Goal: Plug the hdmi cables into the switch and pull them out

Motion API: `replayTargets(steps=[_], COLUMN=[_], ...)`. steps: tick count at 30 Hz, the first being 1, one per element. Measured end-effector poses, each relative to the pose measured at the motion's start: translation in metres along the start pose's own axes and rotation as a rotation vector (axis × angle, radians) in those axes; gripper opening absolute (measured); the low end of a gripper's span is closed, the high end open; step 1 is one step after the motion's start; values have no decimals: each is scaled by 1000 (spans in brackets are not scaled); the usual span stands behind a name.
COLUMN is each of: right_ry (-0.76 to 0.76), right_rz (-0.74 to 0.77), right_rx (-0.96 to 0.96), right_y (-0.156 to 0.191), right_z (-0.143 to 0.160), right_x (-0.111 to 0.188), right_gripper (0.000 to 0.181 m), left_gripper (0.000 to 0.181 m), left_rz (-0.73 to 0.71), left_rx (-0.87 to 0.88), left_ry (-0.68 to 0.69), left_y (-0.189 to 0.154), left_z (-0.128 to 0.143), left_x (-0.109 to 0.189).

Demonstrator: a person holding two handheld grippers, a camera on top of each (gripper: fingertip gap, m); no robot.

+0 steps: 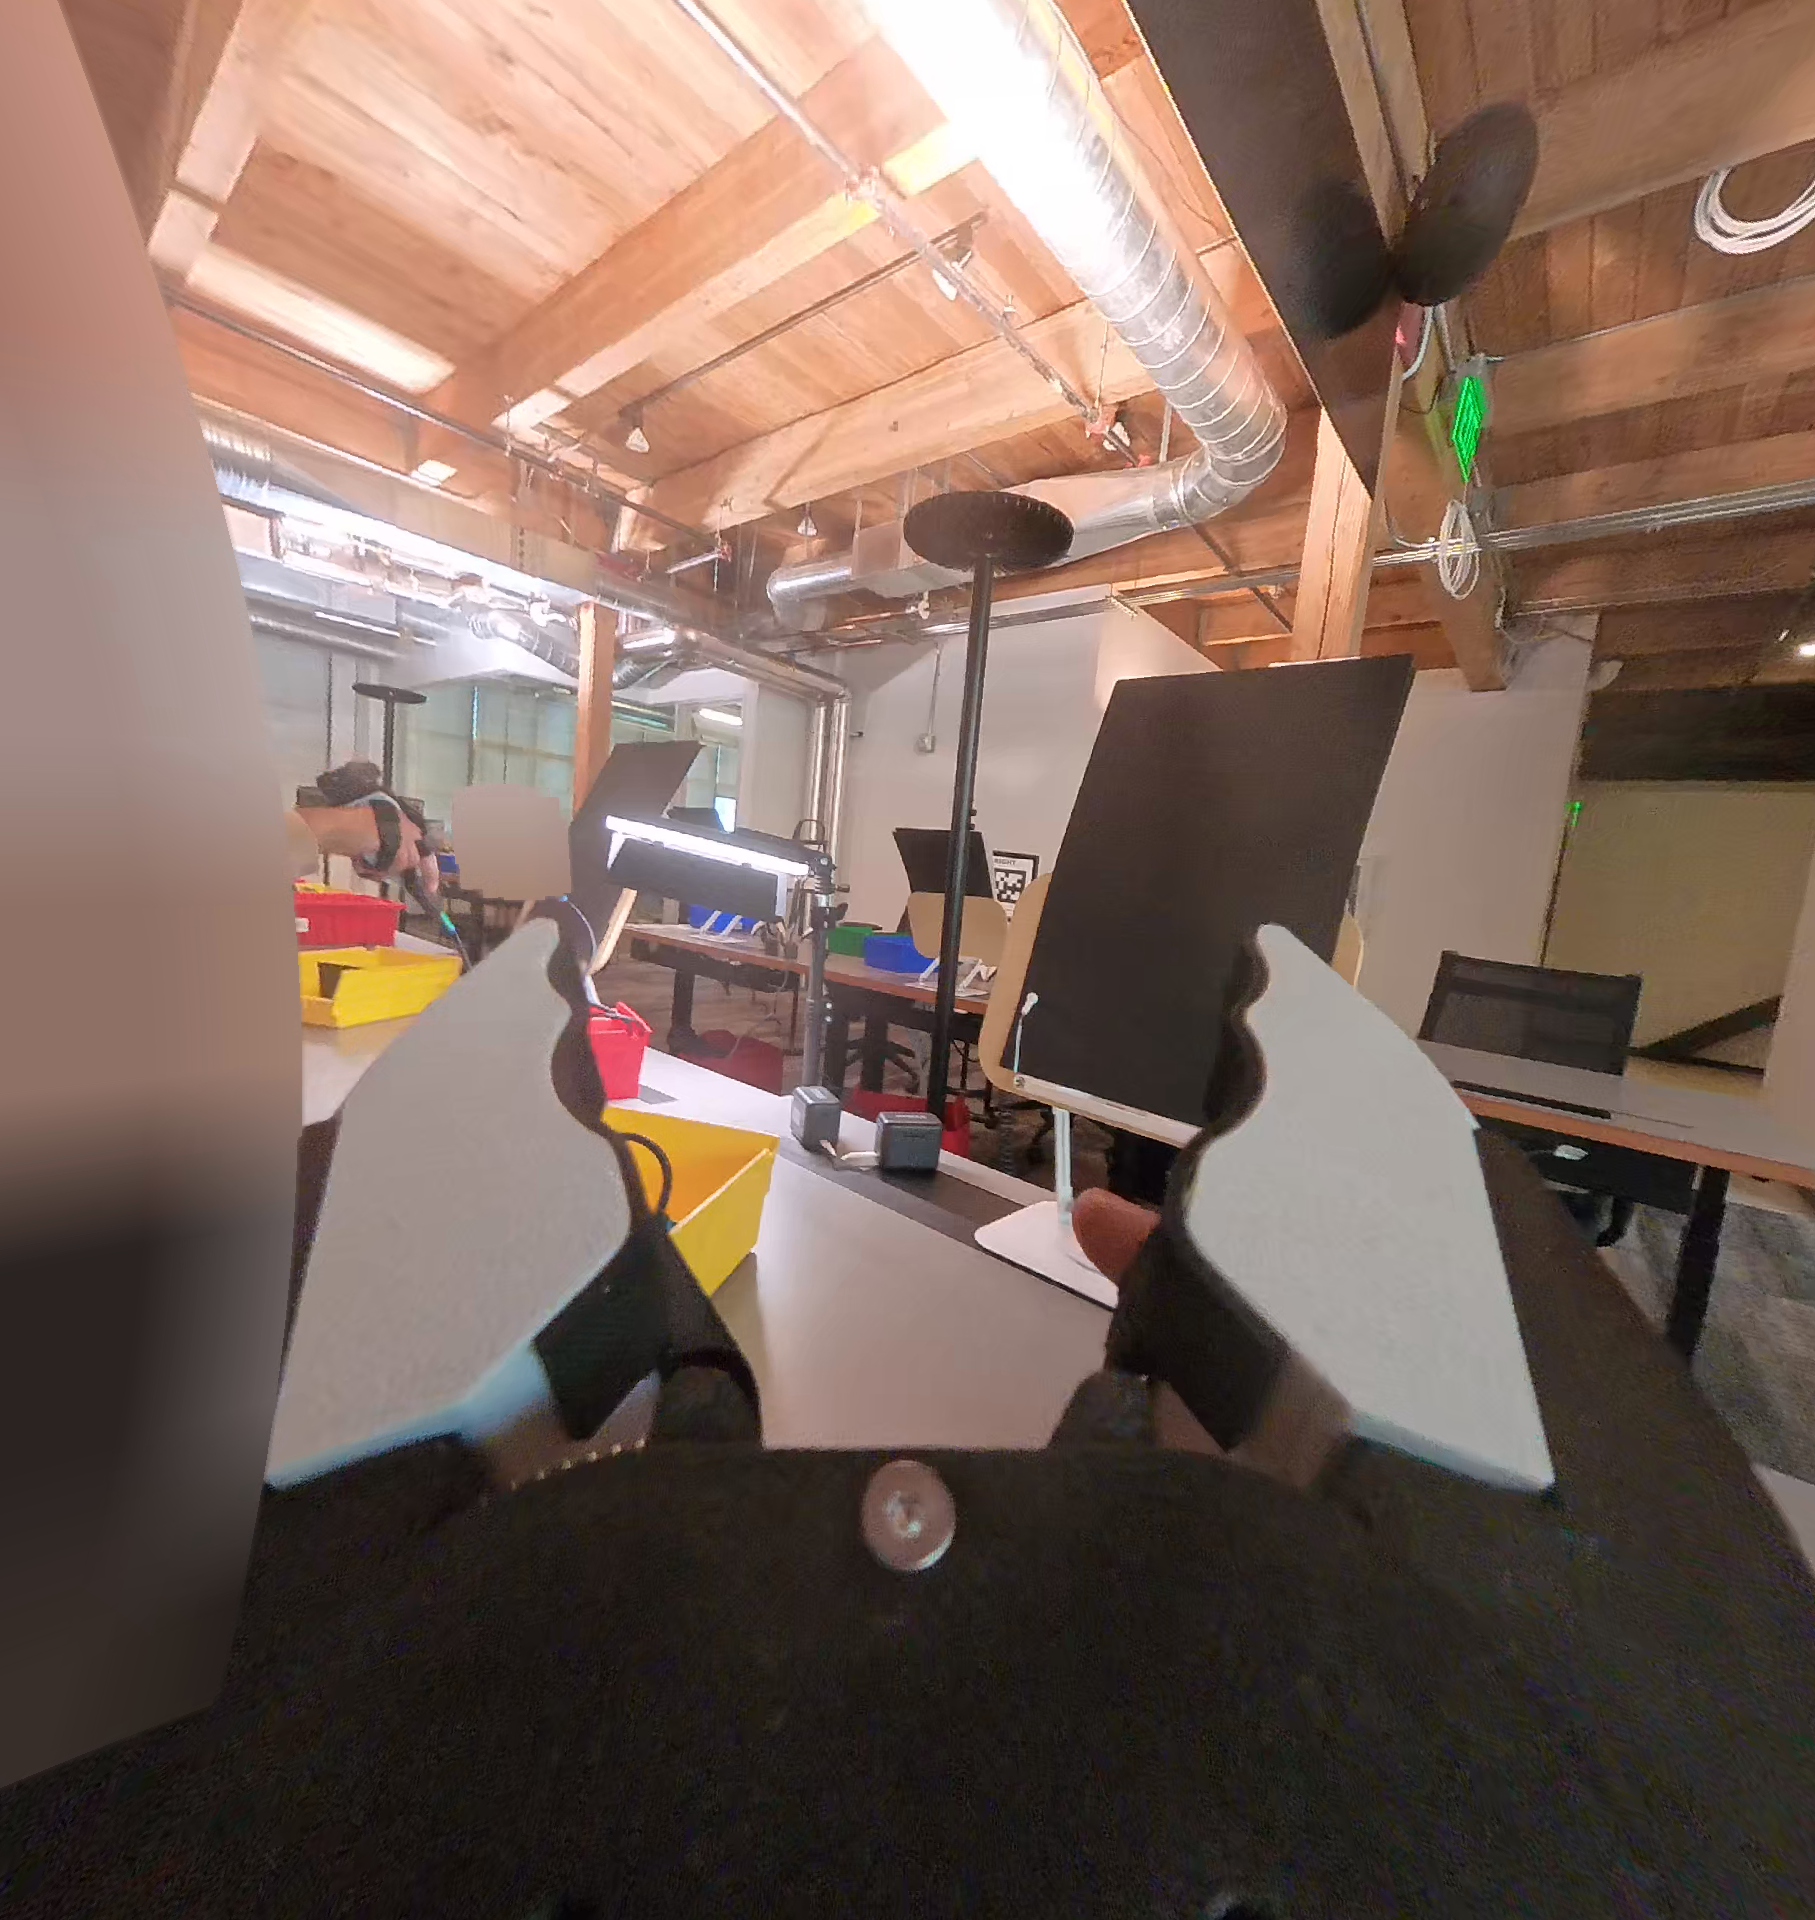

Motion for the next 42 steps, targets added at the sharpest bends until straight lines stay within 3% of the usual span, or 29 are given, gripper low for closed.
replayTargets(steps=[8, 15, 20, 24, 27, 30, 33, 35, 36, 40, 42], right_ry=[37, 144, 315, 795, 1088, 1242, 1371, 1451, 1461, 1502, 1470], right_rz=[30, 80, 120, 175, 221, 183, 290, 272, 275, 580, 613], right_rx=[112, 191, 260, 358, 362, 320, 335, 326, 291, 516, 446], right_y=[-1, -9, -26, -60, -80, -84, -96, -94, -92, -120, -133], right_z=[2, 9, 28, 86, 135, 181, 222, 244, 248, 249, 250], right_x=[5, 7, 6, 14, 11, -5, -20, -24, -27, -21, -19], right_gripper=[110, 102, 92, 86, 83, 83, 72, 66, 46, 11, 9], left_gripper=[43, 43, 45, 57, 67, 77, 82, 87, 88, 87, 83], left_rz=[-125, -90, -80, -58, -88, -191, -287, -288, -307, -370, -383], left_rx=[117, 212, 270, 294, 280, 186, 155, 171, 174, 123, 92], left_ry=[131, 219, 170, -67, -408, -805, -1133, -1240, -1270, -1264, -1261], left_y=[44, 43, 43, 44, 49, 50, 46, 43, 43, 45, 46], left_z=[42, 84, 102, 92, 68, 39, 13, -1, -7, -25, -35], left_x=[-13, 5, 12, 27, 62, 109, 150, 162, 166, 171, 175])
Point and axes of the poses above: each gripper's, where its closed fingertips meet, x back along the fingers, z out of its underside, y = z × x across the jaws, the point moved 6 cm from there along x, back along the fingers, and after that the axes turned 9 degrees about z, right-handed, at the moved point
